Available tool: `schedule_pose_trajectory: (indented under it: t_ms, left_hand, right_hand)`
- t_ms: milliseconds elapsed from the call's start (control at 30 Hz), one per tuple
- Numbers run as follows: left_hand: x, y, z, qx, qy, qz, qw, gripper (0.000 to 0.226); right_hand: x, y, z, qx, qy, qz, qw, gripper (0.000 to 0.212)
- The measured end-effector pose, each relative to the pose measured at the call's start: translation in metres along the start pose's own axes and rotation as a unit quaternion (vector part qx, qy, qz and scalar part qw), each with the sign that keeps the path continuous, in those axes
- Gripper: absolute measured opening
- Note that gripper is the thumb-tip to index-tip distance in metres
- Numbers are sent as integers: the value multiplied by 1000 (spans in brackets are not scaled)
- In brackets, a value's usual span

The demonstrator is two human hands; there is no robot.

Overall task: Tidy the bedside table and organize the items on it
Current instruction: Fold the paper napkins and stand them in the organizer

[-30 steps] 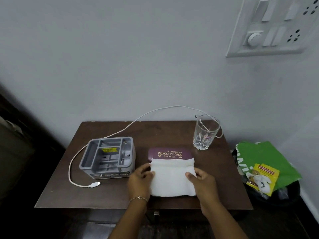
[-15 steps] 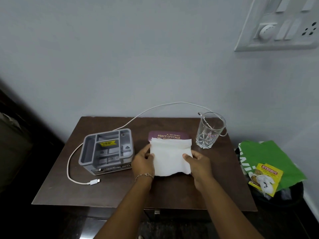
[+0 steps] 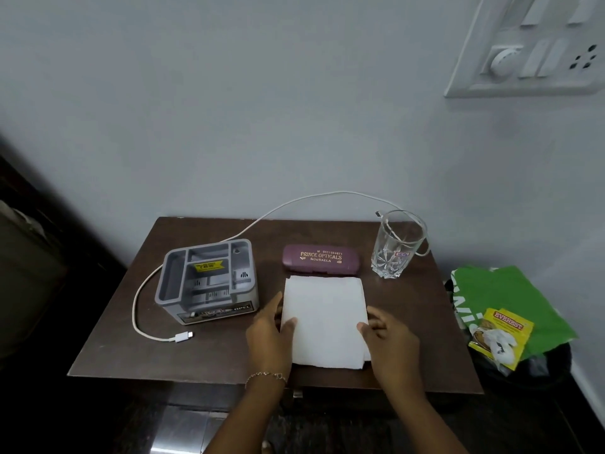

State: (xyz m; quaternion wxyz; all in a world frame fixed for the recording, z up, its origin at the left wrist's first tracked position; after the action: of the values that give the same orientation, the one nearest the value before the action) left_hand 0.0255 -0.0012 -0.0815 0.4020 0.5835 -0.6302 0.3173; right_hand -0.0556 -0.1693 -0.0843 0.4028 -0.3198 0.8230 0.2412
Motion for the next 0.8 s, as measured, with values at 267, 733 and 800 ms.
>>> schedule_pose_trajectory:
  t_ms: [267, 733, 800]
  left_hand:
    - [4, 28, 26, -75, -304, 271, 910, 53]
    - [-2, 36, 30, -170, -347, 315, 867, 61]
    - [-1, 36, 31, -182, -345, 309, 868, 60]
  right_hand:
    - [-4, -22, -13, 54, 13, -102, 993, 23]
    - [-5, -45, 6, 80, 58, -62, 993, 11]
    - [-8, -45, 8, 95, 53, -52, 993, 8]
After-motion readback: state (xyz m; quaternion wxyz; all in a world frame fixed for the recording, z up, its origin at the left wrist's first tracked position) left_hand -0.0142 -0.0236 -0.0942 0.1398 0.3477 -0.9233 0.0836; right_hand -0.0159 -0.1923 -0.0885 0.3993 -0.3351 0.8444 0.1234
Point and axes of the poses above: each hand's wrist, its own y-axis away from the middle knuckle, its own z-axis out of the palm, x = y × z, the point moved 2 cm from there along -y, towards the middle knuckle, and after that the axes turned 3 degrees about y, right-handed, at the moved point
